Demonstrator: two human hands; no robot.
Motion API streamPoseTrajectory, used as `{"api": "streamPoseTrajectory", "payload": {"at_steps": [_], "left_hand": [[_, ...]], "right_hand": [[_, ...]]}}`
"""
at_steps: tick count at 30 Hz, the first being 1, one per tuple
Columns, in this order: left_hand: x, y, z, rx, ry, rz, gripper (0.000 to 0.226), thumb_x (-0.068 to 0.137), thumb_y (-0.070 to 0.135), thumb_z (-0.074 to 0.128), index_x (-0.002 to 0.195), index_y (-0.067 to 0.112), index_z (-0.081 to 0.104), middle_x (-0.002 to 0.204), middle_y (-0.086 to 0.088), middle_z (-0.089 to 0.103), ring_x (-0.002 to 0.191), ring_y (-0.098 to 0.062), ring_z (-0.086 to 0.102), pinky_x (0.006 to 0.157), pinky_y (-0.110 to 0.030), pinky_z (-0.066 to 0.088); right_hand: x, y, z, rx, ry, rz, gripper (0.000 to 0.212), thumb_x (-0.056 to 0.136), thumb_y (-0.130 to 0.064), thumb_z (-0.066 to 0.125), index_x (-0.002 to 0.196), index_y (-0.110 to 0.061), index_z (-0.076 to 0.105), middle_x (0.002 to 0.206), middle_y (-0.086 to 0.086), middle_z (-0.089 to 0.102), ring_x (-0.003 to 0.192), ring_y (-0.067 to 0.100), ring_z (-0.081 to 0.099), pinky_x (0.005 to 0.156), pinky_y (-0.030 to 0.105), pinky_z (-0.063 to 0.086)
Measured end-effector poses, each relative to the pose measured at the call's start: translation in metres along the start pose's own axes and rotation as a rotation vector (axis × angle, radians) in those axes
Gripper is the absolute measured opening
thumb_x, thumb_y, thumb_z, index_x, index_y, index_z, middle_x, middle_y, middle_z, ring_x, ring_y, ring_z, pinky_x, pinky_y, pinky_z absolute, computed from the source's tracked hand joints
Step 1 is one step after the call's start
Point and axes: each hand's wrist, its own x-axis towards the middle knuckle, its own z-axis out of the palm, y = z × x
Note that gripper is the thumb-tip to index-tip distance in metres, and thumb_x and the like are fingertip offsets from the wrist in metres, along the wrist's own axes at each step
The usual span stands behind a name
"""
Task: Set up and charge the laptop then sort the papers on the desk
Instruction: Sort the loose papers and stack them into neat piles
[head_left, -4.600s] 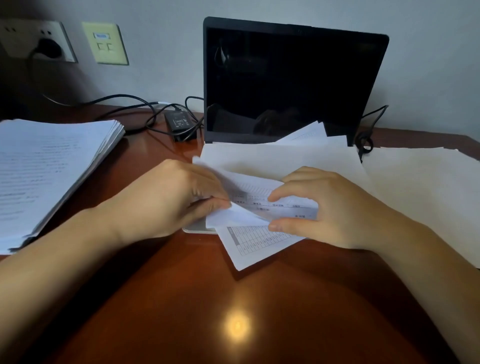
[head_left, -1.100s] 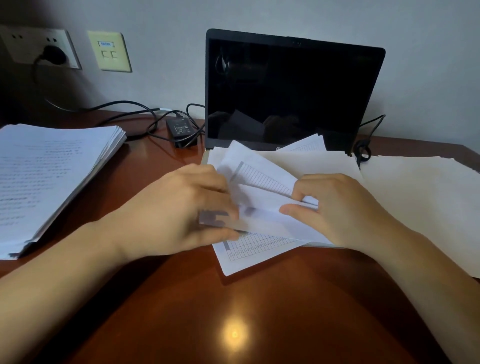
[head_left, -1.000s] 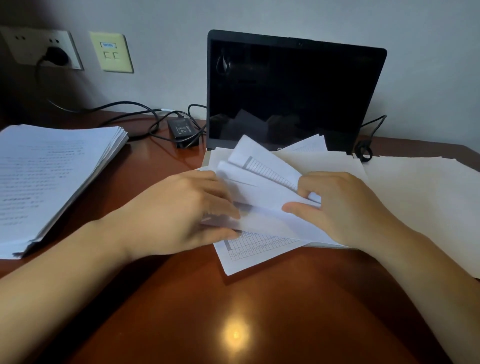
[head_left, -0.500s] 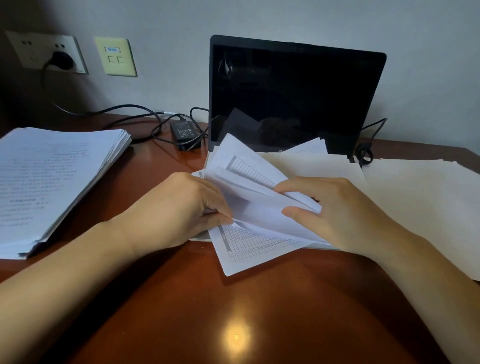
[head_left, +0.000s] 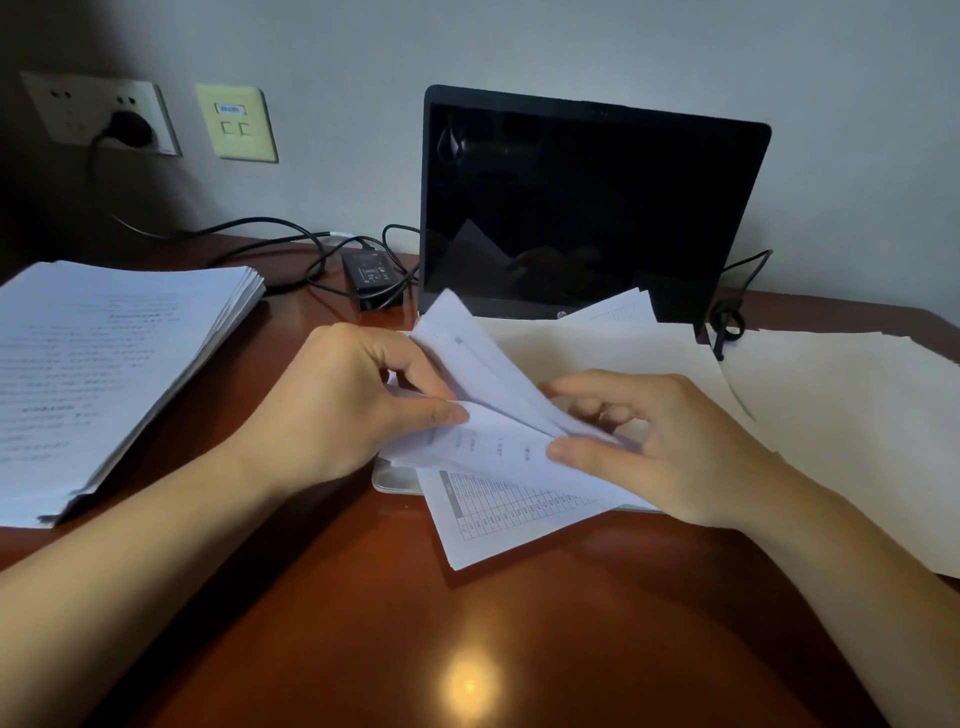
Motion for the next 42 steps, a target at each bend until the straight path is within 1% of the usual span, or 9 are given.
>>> {"api": "streamPoseTrajectory", "payload": {"at_steps": [5, 8, 12, 17, 19, 22, 25, 31, 42], "left_hand": [[-0.002, -0.001, 0.006, 0.131, 0.16, 0.203, 0.011, 0.077, 0.035, 0.083, 0.077, 0.025, 0.078, 0.084, 0.016, 0.071, 0.088, -0.011, 0.064, 0.08, -0.015, 0.045], [-0.001, -0.004, 0.007, 0.216, 0.245, 0.298, 0.025, 0.081, 0.039, 0.077, 0.102, 0.025, 0.075, 0.11, 0.013, 0.063, 0.11, -0.015, 0.057, 0.097, -0.035, 0.045], [-0.002, -0.003, 0.007, 0.201, 0.199, 0.182, 0.084, 0.087, 0.035, 0.074, 0.158, 0.033, 0.029, 0.164, 0.008, 0.024, 0.152, -0.007, 0.02, 0.121, -0.018, 0.023], [0.01, 0.007, 0.014, -0.108, 0.151, 0.012, 0.096, 0.089, 0.044, 0.066, 0.158, 0.043, -0.001, 0.156, 0.041, 0.008, 0.146, 0.018, 0.009, 0.12, -0.01, 0.016], [0.022, 0.015, 0.013, -0.242, 0.09, -0.039, 0.088, 0.089, 0.048, 0.065, 0.156, 0.05, 0.008, 0.154, 0.043, 0.023, 0.141, 0.02, 0.022, 0.118, -0.018, 0.028], [0.039, 0.025, 0.009, -0.457, 0.094, -0.085, 0.064, 0.094, 0.026, 0.072, 0.148, 0.037, 0.039, 0.136, 0.026, 0.059, 0.123, 0.008, 0.054, 0.101, -0.02, 0.048], [0.046, 0.032, 0.009, -0.63, 0.126, -0.112, 0.048, 0.091, 0.007, 0.069, 0.135, 0.021, 0.055, 0.124, 0.009, 0.072, 0.112, -0.008, 0.069, 0.083, -0.017, 0.055], [0.046, 0.029, 0.014, -0.644, 0.114, -0.143, 0.037, 0.091, -0.002, 0.066, 0.123, 0.018, 0.065, 0.116, -0.001, 0.076, 0.107, -0.024, 0.073, 0.097, -0.044, 0.056], [0.042, 0.03, 0.02, -0.609, 0.035, -0.118, 0.042, 0.095, -0.002, 0.063, 0.13, 0.02, 0.061, 0.121, 0.001, 0.074, 0.112, -0.021, 0.071, 0.097, -0.037, 0.057]], "right_hand": [[0.002, 0.004, -0.003, -0.308, -0.03, 0.01, 0.014, 0.091, -0.045, 0.059, 0.097, -0.037, 0.068, 0.084, -0.015, 0.062, 0.08, 0.005, 0.057, 0.068, 0.026, 0.046], [0.002, 0.012, -0.005, -0.425, 0.148, 0.069, 0.032, 0.096, -0.035, 0.055, 0.066, -0.025, 0.053, 0.059, -0.003, 0.048, 0.057, 0.013, 0.047, 0.054, 0.035, 0.04], [0.003, 0.015, -0.014, -0.275, 0.379, 0.071, 0.036, 0.097, -0.033, 0.054, 0.068, -0.012, 0.055, 0.053, 0.003, 0.044, 0.048, 0.018, 0.038, 0.048, 0.033, 0.033], [0.001, -0.003, -0.023, 0.187, 0.492, 0.082, 0.017, 0.098, -0.022, 0.059, 0.106, -0.021, 0.074, 0.093, -0.007, 0.075, 0.085, 0.006, 0.068, 0.071, 0.02, 0.053], [0.0, -0.01, -0.028, 0.416, 0.477, 0.072, 0.022, 0.096, -0.019, 0.06, 0.114, -0.026, 0.07, 0.105, -0.019, 0.073, 0.1, -0.001, 0.067, 0.082, 0.011, 0.05], [0.001, -0.013, -0.035, 0.703, 0.538, 0.033, 0.026, 0.088, -0.021, 0.061, 0.112, -0.017, 0.071, 0.107, -0.008, 0.075, 0.105, 0.01, 0.069, 0.084, 0.017, 0.053], [0.004, -0.011, -0.037, 0.915, 0.642, 0.043, 0.028, 0.087, -0.02, 0.061, 0.112, -0.013, 0.069, 0.109, -0.001, 0.075, 0.105, 0.016, 0.07, 0.082, 0.022, 0.056], [0.006, 0.001, -0.036, 0.723, 0.557, 0.177, 0.036, 0.095, -0.003, 0.059, 0.123, -0.026, 0.062, 0.114, -0.008, 0.072, 0.107, 0.013, 0.068, 0.094, 0.039, 0.053], [0.005, -0.002, -0.043, 0.746, 0.768, 0.101, 0.038, 0.09, -0.001, 0.067, 0.121, -0.023, 0.06, 0.109, -0.008, 0.073, 0.101, 0.012, 0.07, 0.084, 0.033, 0.057]]}}
